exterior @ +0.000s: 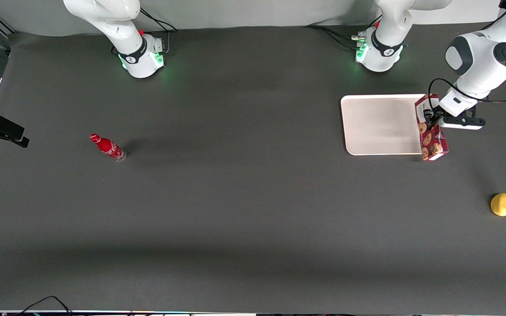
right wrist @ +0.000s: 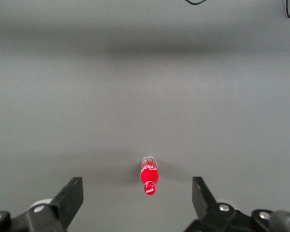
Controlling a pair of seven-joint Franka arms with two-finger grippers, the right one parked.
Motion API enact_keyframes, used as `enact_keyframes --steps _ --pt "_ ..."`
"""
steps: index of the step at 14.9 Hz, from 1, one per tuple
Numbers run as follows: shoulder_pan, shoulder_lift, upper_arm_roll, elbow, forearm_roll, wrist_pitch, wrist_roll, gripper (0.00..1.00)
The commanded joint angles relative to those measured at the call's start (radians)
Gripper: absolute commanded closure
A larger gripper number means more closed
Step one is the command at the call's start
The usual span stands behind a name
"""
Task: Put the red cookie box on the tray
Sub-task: 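Lower the upright box onto the tray's edge with the left gripper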
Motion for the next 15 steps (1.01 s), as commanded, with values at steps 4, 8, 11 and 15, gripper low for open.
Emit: enact_keyframes --steps 4,8,11,15 --pt "0.023 0.054 0.081 -0.059 0.025 0.149 0.057 1.0" --pt "0.023 0.074 0.09 -0.059 0.025 0.174 0.072 1.0" --pt "0.023 0.079 0.092 -0.061 0.025 0.162 0.071 1.0" --pt "0.023 0.079 0.092 -0.061 0.024 0.131 0.052 1.0"
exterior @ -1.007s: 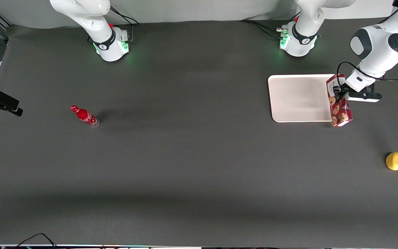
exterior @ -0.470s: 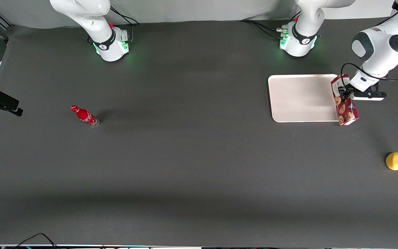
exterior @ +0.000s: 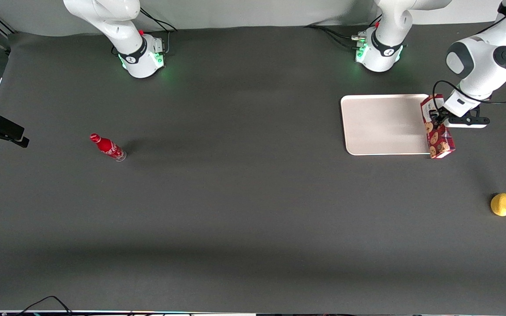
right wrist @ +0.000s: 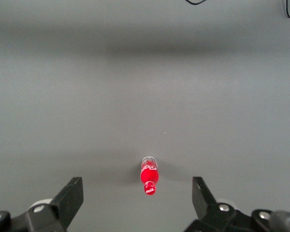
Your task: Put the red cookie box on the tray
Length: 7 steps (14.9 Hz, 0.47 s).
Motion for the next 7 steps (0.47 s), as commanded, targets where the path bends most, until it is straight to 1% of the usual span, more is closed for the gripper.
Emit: enact_keyframes --steps 1,3,4,5,6,7 --pt "0.005 -0.035 0.011 -0.045 0.011 -0.002 -0.005 1.0" --pt "0.007 -0.033 0.011 -0.045 0.007 -0.006 -0.01 1.0" --pt "0.007 -0.035 0.011 -0.045 0.007 -0.006 -0.01 0.96" --pt "0.007 -0.035 0.011 -0.045 0.007 -0.006 -0.008 0.84" --pt "0.007 -0.035 0.011 -0.045 0.007 -0.006 -0.008 0.49" --pt "0.007 -0.036 0.009 -0.045 0.007 -0.005 -0.005 0.0"
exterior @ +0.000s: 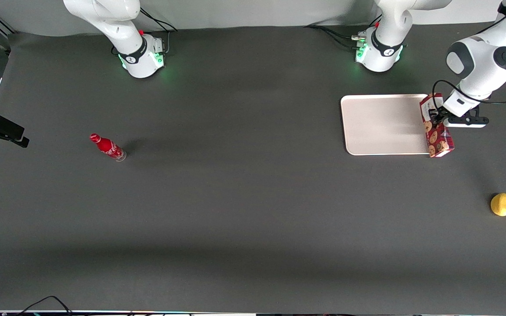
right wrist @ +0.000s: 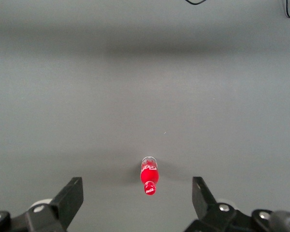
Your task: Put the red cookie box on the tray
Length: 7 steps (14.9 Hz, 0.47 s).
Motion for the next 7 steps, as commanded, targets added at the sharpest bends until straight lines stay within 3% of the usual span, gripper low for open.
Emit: enact_keyframes --steps 1,4,7 --pt "0.006 -0.037 0.007 -0.044 0.007 0.011 -0.005 0.0" --pt "0.005 -0.043 0.005 -0.032 0.007 -0.007 -0.005 0.0" --pt "-0.008 -0.053 -0.006 0.104 0.01 -0.197 -0.007 0.0"
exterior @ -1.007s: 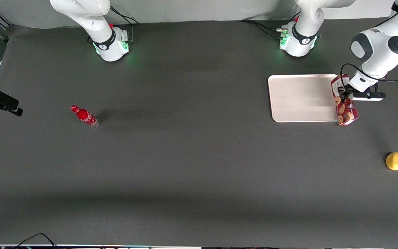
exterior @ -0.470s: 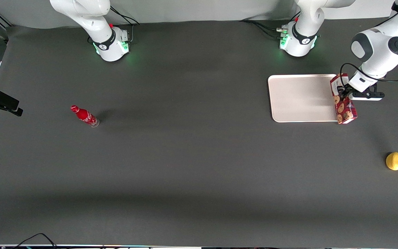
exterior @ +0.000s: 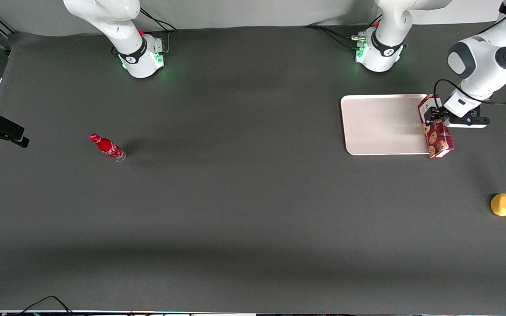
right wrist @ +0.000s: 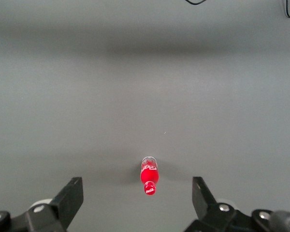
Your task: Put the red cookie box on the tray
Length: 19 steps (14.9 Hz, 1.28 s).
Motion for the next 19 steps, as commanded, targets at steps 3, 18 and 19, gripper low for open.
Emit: enact_keyframes --steps 3,18,19 --pt "-0.026 -0.04 -0.076 0.264 0.004 -0.336 -0.013 0.0" --pt "0.015 0.172 -0.475 1.279 -0.031 -1.102 -0.237 0.0" --pt "0.02 0.172 -0.487 1.309 -0.031 -1.129 -0.24 0.0"
